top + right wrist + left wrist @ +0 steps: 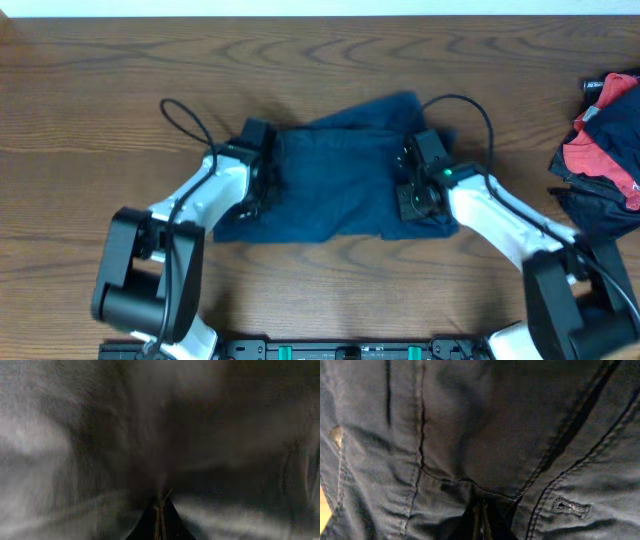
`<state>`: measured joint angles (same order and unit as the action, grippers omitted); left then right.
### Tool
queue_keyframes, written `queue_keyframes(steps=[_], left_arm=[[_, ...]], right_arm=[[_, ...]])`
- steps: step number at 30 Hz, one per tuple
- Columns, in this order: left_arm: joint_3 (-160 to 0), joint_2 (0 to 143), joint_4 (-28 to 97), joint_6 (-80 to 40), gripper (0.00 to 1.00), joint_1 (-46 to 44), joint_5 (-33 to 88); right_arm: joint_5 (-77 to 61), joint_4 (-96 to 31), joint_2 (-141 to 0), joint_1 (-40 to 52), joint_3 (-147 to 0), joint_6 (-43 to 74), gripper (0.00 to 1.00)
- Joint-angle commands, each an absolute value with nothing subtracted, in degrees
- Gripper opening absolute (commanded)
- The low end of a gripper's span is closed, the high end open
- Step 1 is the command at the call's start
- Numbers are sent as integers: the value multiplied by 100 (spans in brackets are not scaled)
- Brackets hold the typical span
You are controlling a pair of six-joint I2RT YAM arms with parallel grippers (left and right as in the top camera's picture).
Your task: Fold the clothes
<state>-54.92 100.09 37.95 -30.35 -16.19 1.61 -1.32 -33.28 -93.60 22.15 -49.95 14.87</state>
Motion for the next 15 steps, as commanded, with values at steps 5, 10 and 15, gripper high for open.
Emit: queue_keyframes(steps=[5,10,15], left_arm=[[-4613,9682,4283,-3277,6,-1647,45],[-4595,9655,4491,-3395,6,-1647,-73],[-4611,9623,4150,-3271,15,-1647,-69]], right_arm=[[233,-3542,-8536,2200,-4707,1970,1],[233,-3642,-8444,2147,-4707,1973,1],[255,-3393,-8442,2147,-4799,1702,23]])
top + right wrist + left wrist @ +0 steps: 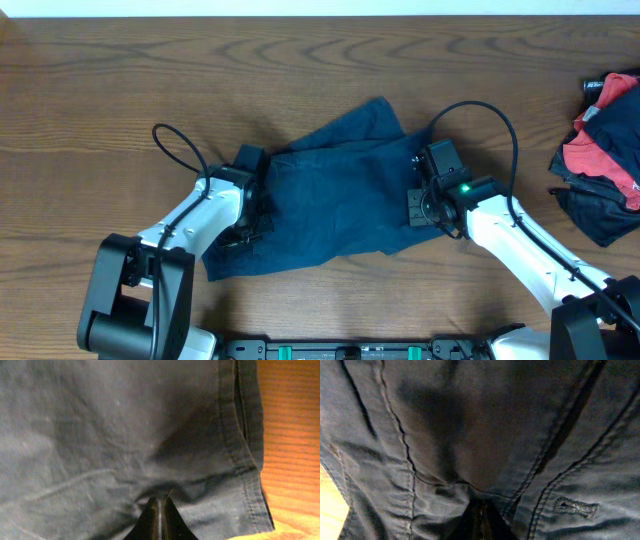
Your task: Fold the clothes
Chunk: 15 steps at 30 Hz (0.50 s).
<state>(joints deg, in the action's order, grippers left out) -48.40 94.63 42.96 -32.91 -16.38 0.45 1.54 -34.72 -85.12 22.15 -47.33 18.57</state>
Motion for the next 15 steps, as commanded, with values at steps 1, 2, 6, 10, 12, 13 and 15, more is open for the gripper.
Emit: queue_keyframes(steps=[1,2,6,10,12,13,15], left_arm=[[-4624,9590,4152,-3271,27,-1647,-69],[-4637,9542,4169,-3271,33,-1647,-69],[-4652,9102,4241,-3267,44,-1649,-89],[-4652,8464,4355,-3273,48,-1647,-89],[-4652,8112,4442,-3273,50,-1647,-91],[-4652,7929,4477,-3271,52,-1647,-93],[-4652,7612,4497,-3269,54,-1647,-115]], right_arm=[[257,-3387,-8442,2147,-4899,1621,46],[259,-3413,-8442,2147,-5017,1533,89],[279,-3640,-8444,2130,-5734,1264,99],[276,-3658,-8473,2060,-6158,1144,99],[198,-3546,-8576,1944,-6165,1092,99],[82,-3492,-8700,1859,-6167,1037,99],[-176,-3382,-9017,1682,-6167,958,99]])
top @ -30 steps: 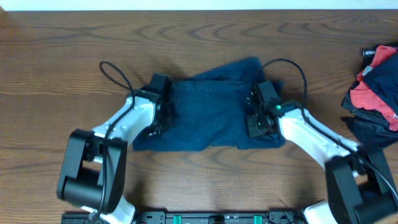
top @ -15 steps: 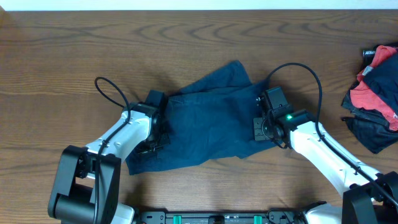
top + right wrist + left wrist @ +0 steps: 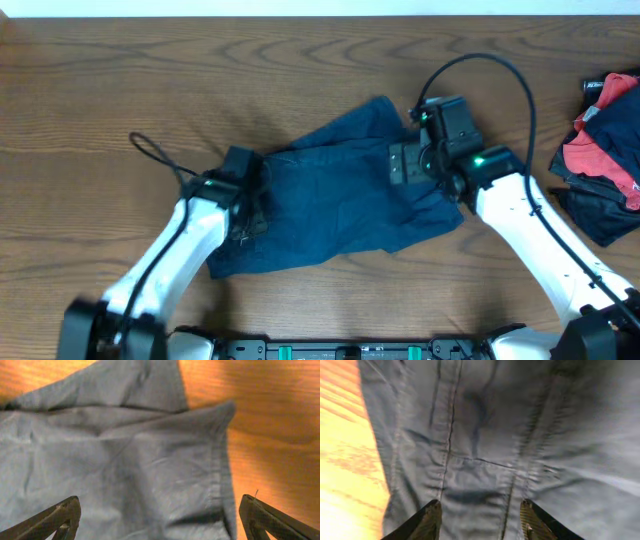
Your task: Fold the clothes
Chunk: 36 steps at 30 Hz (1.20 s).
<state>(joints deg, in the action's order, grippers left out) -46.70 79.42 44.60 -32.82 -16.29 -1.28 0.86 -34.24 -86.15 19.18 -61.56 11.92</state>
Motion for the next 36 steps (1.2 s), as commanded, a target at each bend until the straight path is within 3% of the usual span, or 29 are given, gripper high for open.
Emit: queue_keyframes(steps=[1,10,20,36], left_arm=[[-4652,7439,4495,-3267,56,-1647,-119],[-4652,7030,4663,-3074,63,-1647,-215],[-4652,7030,4742,-3074,63,-1647,-198],[-4652,7030,4751,-3072,64,-1647,-204]], right_arm=[[-272,-3332,-9220,1599,-6173,943,99],[-386,-2976,-10774,1463,-6890,703,99],[-150,-3618,-10980,1463,-8680,287,99],[-327,-4460,-11642,1544,-8547,285,96]])
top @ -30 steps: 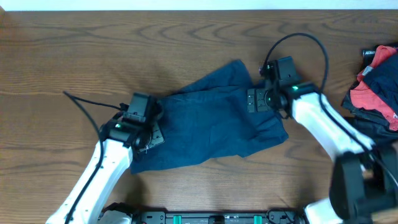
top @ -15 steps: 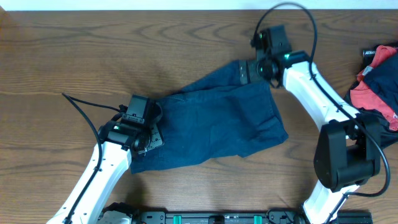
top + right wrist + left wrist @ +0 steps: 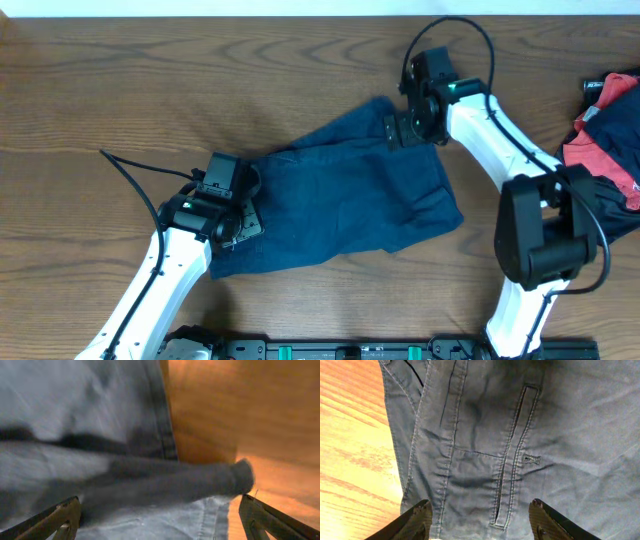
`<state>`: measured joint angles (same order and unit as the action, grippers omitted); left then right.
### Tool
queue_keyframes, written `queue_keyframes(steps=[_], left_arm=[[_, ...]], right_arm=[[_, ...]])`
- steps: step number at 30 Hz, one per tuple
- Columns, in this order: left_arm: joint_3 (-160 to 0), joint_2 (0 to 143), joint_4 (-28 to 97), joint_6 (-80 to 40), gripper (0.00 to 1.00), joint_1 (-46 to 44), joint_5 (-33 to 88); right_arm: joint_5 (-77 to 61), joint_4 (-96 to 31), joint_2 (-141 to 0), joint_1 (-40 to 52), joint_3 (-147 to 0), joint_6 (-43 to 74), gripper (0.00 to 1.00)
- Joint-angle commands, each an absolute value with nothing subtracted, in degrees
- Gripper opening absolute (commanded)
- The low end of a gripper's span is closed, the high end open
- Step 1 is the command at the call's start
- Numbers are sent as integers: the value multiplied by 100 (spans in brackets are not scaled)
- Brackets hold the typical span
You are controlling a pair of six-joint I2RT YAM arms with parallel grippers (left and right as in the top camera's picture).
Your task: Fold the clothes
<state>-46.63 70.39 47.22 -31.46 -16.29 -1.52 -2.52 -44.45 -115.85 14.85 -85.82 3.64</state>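
Observation:
Dark blue shorts (image 3: pixel 340 200) lie crumpled flat in the middle of the wooden table, with one leg folded up toward the back. My left gripper (image 3: pixel 243 212) hovers over their left edge, open, touching nothing. In the left wrist view its fingers (image 3: pixel 417 522) stand wide apart above a welt pocket with a buttonhole (image 3: pixel 529 459). My right gripper (image 3: pixel 398 130) is at the shorts' far right corner, open. In the right wrist view its fingers (image 3: pixel 65 517) straddle a rolled hem fold (image 3: pixel 175 485) without closing on it.
A pile of other clothes, red and dark (image 3: pixel 605 150), lies at the table's right edge. Bare wood table (image 3: pixel 120 90) surrounds the shorts. Black cables loop from both wrists over the table.
My right gripper has moved toward the back, from over the shorts' right part to their far right hem. The left gripper has risen slightly over the left edge. Both stay open; the shorts lie unchanged.
At first both grippers were shut on the shorts, holding them stretched between them. Then the shorts lay skewed on the table, still gripped. Then both grippers were open above the released shorts. Now the right one is at the far hem.

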Motion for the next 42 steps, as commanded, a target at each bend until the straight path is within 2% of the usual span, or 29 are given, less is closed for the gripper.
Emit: queue_keyframes(steps=[1,4,9,10,11,12,13,15,16,18,21,23,42], left_arm=[[-4652,7030,4751,-3072,64,-1647,-209],[-4652,7030,4751,-3070,64,-1647,-220],[-4652,7030,4770,-3070,64,-1647,-217],[-4652,7030,4779,-3070,64,-1647,-217],[-4652,7030,4797,-3070,64,-1647,-217],[-4652,7030,4805,-3070,64,-1647,-217],[-4652,7030,4818,-3070,64,-1647,-220],[-4652,7030,4842,-3070,64,-1647,-217],[-4652,7030,4853,-3070,64,-1647,-220],[-4652,7030,4880,-3070,64,-1647,-220],[-4652,7030,4906,-3070,64,-1647,-220],[-4652,7030,4904,-3068,64,-1647,-220],[-4652,7030,4895,-3068,64,-1647,-222]], right_arm=[[-370,-4462,-11651,1544,-8521,290,90],[-423,-4460,-11673,1544,-8466,290,69],[-510,-4414,-11734,1544,-8462,294,61],[-526,-4392,-11749,1544,-8462,294,67],[-541,-4372,-11767,1544,-8462,292,86],[-543,-4368,-11771,1544,-8462,292,94],[-543,-4357,-11795,1549,-8462,292,93],[-543,-4320,-11832,1551,-8462,294,66],[-543,-4294,-11858,1551,-8462,314,49],[-598,-4233,-11920,1551,-8462,318,37],[-670,-4158,-12009,1584,-8462,351,8],[-670,-4141,-12033,1612,-8462,381,1],[-189,-4613,-11386,1798,-9194,683,1]])
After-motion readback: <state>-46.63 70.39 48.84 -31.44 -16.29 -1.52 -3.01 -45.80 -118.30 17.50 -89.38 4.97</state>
